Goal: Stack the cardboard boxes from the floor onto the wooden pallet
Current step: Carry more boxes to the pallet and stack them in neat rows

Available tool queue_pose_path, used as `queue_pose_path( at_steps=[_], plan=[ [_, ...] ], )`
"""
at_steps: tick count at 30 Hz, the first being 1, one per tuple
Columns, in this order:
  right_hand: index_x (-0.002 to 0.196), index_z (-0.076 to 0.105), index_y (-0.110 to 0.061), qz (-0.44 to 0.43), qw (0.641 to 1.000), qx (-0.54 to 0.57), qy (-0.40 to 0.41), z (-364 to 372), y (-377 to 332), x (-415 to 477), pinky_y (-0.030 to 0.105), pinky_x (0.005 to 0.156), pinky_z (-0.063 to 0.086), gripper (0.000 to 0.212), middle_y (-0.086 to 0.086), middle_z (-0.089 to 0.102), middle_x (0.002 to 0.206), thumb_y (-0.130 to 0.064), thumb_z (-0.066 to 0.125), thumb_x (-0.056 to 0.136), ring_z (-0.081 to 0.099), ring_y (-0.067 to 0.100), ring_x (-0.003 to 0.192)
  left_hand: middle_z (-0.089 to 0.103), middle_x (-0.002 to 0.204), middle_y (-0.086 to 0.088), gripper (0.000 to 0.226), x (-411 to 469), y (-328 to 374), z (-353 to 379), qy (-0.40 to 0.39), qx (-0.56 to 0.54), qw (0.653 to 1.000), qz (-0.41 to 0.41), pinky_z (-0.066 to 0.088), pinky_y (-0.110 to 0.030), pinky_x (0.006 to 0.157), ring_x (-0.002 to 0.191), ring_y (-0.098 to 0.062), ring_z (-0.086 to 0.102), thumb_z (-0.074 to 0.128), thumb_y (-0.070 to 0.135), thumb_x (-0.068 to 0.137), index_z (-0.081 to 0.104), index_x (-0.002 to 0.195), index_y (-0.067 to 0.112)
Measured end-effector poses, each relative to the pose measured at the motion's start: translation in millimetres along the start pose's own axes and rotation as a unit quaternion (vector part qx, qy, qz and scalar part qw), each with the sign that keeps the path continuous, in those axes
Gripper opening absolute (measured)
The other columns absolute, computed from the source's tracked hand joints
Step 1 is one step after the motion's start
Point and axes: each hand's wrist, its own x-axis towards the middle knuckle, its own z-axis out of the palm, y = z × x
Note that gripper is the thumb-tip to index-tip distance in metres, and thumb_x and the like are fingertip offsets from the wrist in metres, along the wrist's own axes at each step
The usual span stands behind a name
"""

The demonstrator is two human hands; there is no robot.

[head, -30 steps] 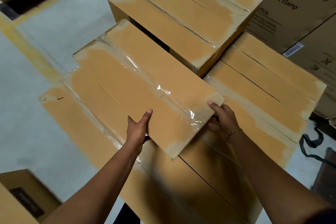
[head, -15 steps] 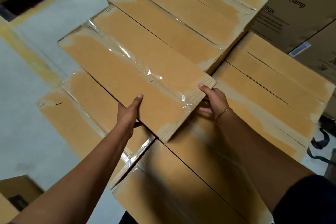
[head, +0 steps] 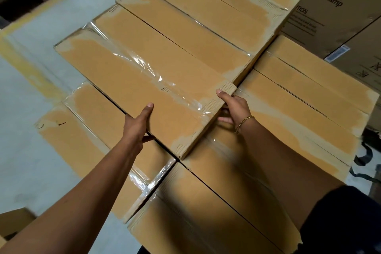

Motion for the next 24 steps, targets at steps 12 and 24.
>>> queue_pose_path(
  at_steps=[12,24],
  plan=[
    [0.155,0.039,-0.015,0.001,1.0,0.006,0.001,14,-4,2,0.041,0.064,0.064,0.13,0.006,0.052,0.148,-0.07,0.09,0.048,0.06,0.026,0.123,0.056,0.14,-0.008,0.111,17,8,-7,0.003,0.002,1.0,0.011,0.063,-0.041,0.057,0.105,-0.026,0.069,0.082,0.061,0.078,0.022,0.16,0.016],
    [0.154,0.04,-0.017,0.016,1.0,-0.009,-0.008,15,-6,-6,0.044,0.066,0.065,0.129,0.004,0.054,0.145,-0.072,0.089,0.049,0.058,0.025,0.123,0.057,0.14,-0.004,0.119,23,0,-11,0.0,0.021,0.999,0.034,0.065,-0.048,0.064,0.112,-0.028,0.068,0.083,0.076,0.06,0.034,0.152,0.02]
  ],
)
